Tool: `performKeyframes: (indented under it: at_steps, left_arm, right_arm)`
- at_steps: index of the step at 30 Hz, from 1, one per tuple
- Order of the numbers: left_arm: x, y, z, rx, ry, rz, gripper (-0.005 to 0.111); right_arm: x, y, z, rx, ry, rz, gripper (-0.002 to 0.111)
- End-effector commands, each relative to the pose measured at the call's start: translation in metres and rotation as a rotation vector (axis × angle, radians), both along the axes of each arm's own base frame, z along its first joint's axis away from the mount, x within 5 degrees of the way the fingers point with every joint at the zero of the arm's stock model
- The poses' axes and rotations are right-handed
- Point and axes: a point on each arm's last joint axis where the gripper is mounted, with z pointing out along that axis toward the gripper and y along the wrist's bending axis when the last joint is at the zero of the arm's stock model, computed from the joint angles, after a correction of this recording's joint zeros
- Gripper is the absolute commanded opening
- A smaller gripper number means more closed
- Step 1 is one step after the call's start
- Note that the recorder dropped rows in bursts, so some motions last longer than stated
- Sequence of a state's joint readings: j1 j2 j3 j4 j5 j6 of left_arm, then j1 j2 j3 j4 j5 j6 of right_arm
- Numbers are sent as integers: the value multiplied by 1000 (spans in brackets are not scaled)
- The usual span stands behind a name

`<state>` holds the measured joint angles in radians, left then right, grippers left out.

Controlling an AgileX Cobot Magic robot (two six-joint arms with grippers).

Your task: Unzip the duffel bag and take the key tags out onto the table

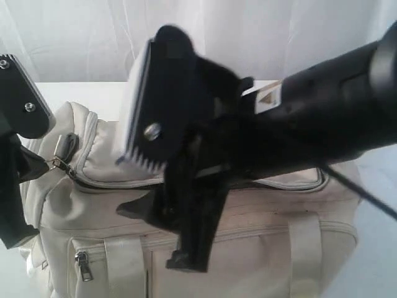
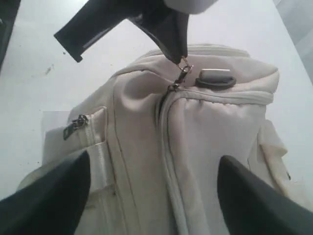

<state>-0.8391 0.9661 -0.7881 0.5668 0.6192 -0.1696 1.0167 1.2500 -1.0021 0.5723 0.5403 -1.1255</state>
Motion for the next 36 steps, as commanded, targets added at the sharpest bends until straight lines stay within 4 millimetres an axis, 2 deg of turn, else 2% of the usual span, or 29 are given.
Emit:
performKeyframes:
  at_steps: [1, 6, 10, 13, 19, 21, 28, 36]
  left_arm:
    - [-1, 2, 0, -24, 3, 22, 0]
    - [-1, 2, 0, -29, 1, 31, 0]
    - [-1, 2, 0, -29, 1, 31, 0]
    - [-1, 2, 0, -30, 0, 30, 0]
    - [-1, 2, 1, -33, -3, 28, 0]
    - [1, 3, 1, -23, -14, 33, 0]
    - [19, 8, 9, -132, -115, 65, 0]
    - [61, 7, -3, -196, -168, 105, 0]
  right_arm:
    - [-1, 30, -21, 8, -101, 11, 68]
    - [3, 55, -50, -23, -106, 7, 66]
    - [9, 65, -67, -48, -105, -11, 61]
    - [11, 68, -72, -48, -84, -34, 55]
    - [13, 69, -72, -11, -28, -100, 21]
    - [12, 69, -73, -28, -15, -89, 1]
    - [8, 67, -77, -75, 28, -65, 0]
    - [3, 64, -81, -119, 78, -46, 0]
